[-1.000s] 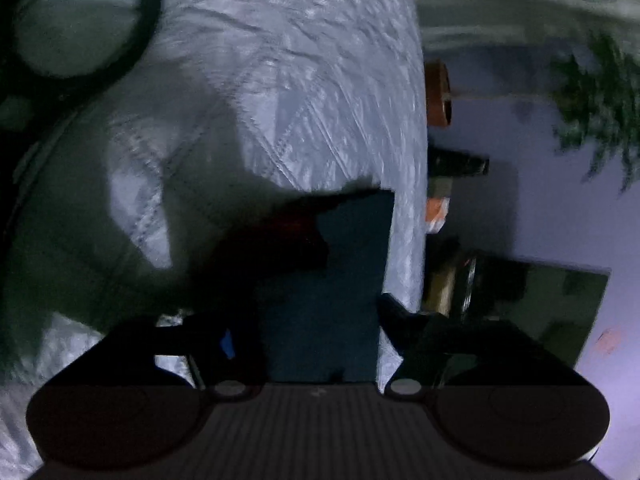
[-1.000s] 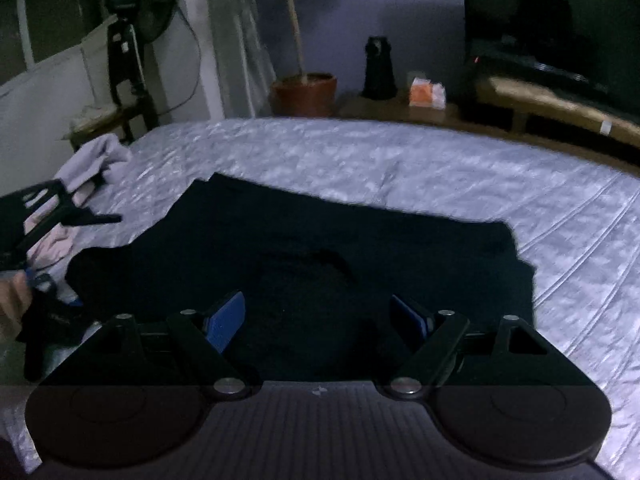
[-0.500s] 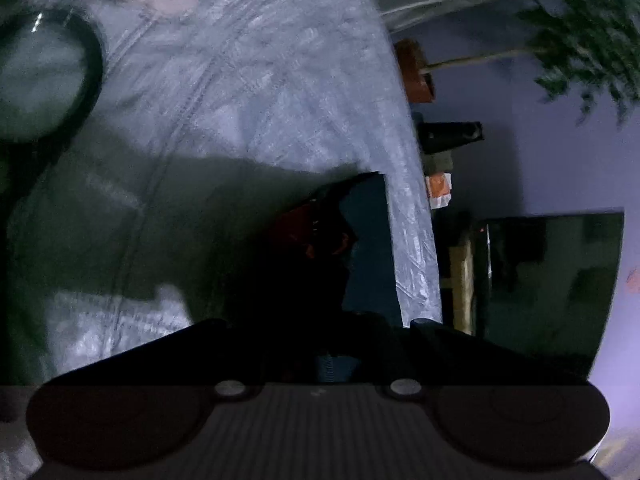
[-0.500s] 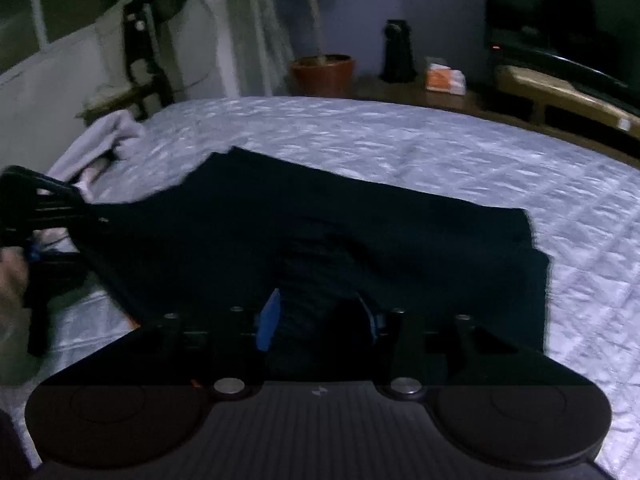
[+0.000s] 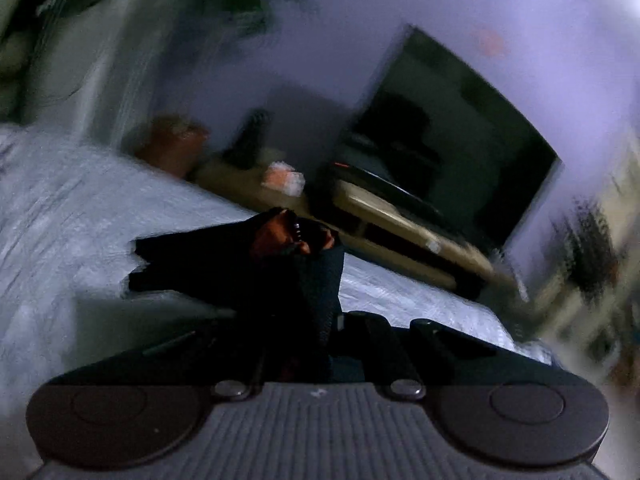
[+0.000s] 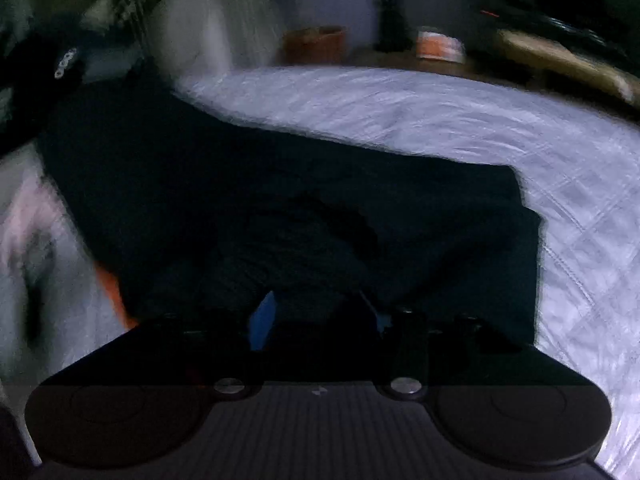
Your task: Fold clothes
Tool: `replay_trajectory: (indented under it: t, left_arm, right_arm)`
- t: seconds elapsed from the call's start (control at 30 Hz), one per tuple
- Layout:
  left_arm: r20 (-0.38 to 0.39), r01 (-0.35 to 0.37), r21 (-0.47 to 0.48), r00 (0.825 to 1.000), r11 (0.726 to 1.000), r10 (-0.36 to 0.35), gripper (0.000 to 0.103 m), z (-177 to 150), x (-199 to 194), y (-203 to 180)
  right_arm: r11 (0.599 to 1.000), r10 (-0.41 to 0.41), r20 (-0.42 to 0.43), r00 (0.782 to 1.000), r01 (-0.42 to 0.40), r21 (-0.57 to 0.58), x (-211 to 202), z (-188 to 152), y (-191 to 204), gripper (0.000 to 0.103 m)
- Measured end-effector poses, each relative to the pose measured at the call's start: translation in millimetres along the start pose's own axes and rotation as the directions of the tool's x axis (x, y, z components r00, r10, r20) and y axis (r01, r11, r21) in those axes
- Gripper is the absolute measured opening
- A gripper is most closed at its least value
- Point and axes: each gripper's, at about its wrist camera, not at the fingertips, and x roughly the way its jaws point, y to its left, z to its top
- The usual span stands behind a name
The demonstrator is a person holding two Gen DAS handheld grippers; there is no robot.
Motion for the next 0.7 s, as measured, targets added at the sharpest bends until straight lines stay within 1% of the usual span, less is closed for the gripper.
replay_trajectory:
  t: [0.03, 0.07, 0.1, 0.13, 0.17, 0.2, 0.27, 0.33, 0.37, 0.4, 0.43, 0.5, 0.53, 0.57, 0.6, 0.67, 0.7]
  left_arm:
    - [-0.004, 0.018, 0.073, 1.0, 0.997, -0.018, 0.006, -1, 2, -15]
    - [-0.012, 0.035, 0.131, 0.999, 0.991, -0.034, 0.006, -4, 7, -29]
    - [-0.021, 0.052, 0.188, 0.999, 0.981, -0.049, 0.006, -7, 11, -43]
    - [-0.036, 0.072, 0.244, 0.997, 0.967, -0.065, 0.006, -10, 18, -57]
    - [-0.059, 0.081, 0.294, 0.996, 0.952, -0.066, 0.006, -14, 31, -70]
    - [-0.082, 0.09, 0.343, 0.994, 0.935, -0.066, 0.006, -17, 44, -82]
    - [-0.136, 0.109, 0.424, 0.989, 0.899, -0.056, 0.006, -27, 65, -103]
    - [-0.205, 0.127, 0.48, 0.978, 0.868, -0.03, 0.006, -40, 83, -116]
    - [-0.26, 0.145, 0.534, 0.966, 0.833, -0.002, 0.006, -51, 92, -125]
    - [-0.313, 0.167, 0.584, 0.949, 0.794, 0.031, 0.006, -61, 101, -134]
    - [-0.355, 0.193, 0.644, 0.932, 0.74, 0.066, 0.006, -75, 107, -142]
    - [-0.407, 0.237, 0.733, 0.904, 0.638, 0.133, 0.007, -99, 113, -148]
    - [-0.424, 0.255, 0.775, 0.889, 0.578, 0.176, 0.008, -112, 115, -151]
    - [-0.42, 0.265, 0.807, 0.886, 0.527, 0.198, 0.009, -120, 115, -154]
    - [-0.398, 0.264, 0.84, 0.894, 0.475, 0.207, 0.009, -126, 112, -157]
    - [-0.368, 0.261, 0.876, 0.905, 0.406, 0.214, 0.01, -132, 103, -159]
    - [-0.336, 0.248, 0.902, 0.918, 0.355, 0.213, 0.011, -134, 100, -161]
  right_arm:
    - [0.992, 0.019, 0.051, 0.999, -0.025, 0.12, -10, 5, -16, 0.07]
    - [0.967, -0.004, 0.119, 0.993, -0.026, 0.252, -21, 6, -36, 0.081]
    - [0.92, -0.049, 0.185, 0.982, -0.027, 0.392, -32, 3, -60, 0.084]
    - [0.844, -0.083, 0.216, 0.973, -0.046, 0.534, -38, -6, -86, 0.083]
    - [0.762, -0.087, 0.228, 0.97, -0.083, 0.643, -40, -16, -106, 0.079]
    - [0.674, -0.088, 0.251, 0.964, -0.128, 0.728, -43, -29, -123, 0.073]
    - [0.546, -0.14, 0.3, 0.944, -0.179, 0.819, -56, -51, -146, 0.073]
    - [0.505, -0.218, 0.308, 0.926, -0.163, 0.848, -70, -60, -159, 0.073]
    - [0.498, -0.245, 0.31, 0.919, -0.155, 0.853, -76, -63, -164, 0.073]
    - [0.498, -0.249, 0.311, 0.917, -0.154, 0.853, -78, -63, -166, 0.074]
    - [0.498, -0.254, 0.313, 0.915, -0.154, 0.853, -81, -64, -169, 0.074]
    - [0.5, -0.253, 0.314, 0.915, -0.154, 0.852, -81, -64, -173, 0.077]
    - [0.5, -0.251, 0.314, 0.916, -0.155, 0.852, -81, -63, -174, 0.078]
    - [0.5, -0.248, 0.315, 0.916, -0.157, 0.852, -81, -62, -176, 0.079]
    - [0.515, -0.239, 0.316, 0.918, -0.156, 0.843, -82, -61, -175, 0.08]
    - [0.543, -0.222, 0.319, 0.922, -0.155, 0.825, -83, -58, -172, 0.081]
    - [0.557, -0.213, 0.32, 0.923, -0.154, 0.816, -83, -56, -171, 0.081]
